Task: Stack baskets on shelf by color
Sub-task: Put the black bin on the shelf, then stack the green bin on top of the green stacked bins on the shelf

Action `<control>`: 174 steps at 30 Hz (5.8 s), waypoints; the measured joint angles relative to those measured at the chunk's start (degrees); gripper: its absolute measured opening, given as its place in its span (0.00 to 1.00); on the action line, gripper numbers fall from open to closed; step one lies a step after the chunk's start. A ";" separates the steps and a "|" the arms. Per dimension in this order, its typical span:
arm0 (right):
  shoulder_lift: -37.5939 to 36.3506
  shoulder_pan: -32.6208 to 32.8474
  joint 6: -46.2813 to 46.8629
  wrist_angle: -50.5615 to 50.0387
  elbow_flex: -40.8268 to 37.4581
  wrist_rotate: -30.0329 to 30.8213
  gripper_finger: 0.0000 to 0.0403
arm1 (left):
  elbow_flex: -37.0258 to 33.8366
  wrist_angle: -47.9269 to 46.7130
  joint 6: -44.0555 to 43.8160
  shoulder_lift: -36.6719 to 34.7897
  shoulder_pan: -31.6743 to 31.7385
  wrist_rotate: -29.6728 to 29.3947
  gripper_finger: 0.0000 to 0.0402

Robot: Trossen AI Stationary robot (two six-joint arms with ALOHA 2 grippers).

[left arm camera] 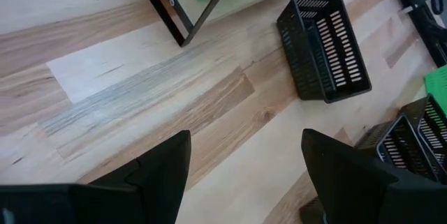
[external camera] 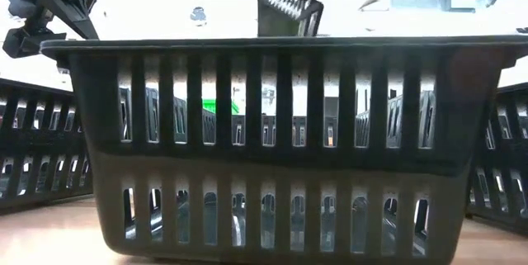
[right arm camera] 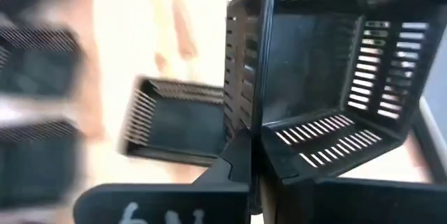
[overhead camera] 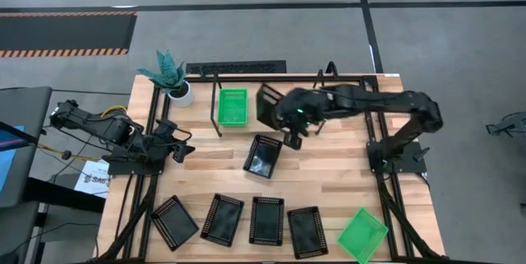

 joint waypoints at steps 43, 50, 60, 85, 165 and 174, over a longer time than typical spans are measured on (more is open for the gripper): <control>16.34 -9.24 -16.50 0.49 0.08 3.25 0.14 | 0.00 0.34 -4.49 0.02 0.01 -2.95 0.65; 16.34 -9.20 -16.43 1.93 0.08 2.65 0.19 | 0.00 0.32 -4.47 0.02 0.01 -2.17 0.65; 15.98 -8.59 -11.75 1.57 0.99 2.65 0.42 | 0.00 0.29 -4.44 0.02 0.00 -2.10 0.65; 12.48 33.31 90.23 -33.37 11.86 1.16 0.44 | 0.00 0.80 -3.51 0.00 0.02 -0.25 0.65; 6.16 33.41 96.44 -13.81 -14.40 -1.31 0.02 | 0.00 0.73 1.67 0.01 0.01 1.55 0.65; 0.56 17.54 44.88 -13.21 -1.05 8.69 0.01 | 0.00 0.73 1.00 0.02 0.00 0.09 0.65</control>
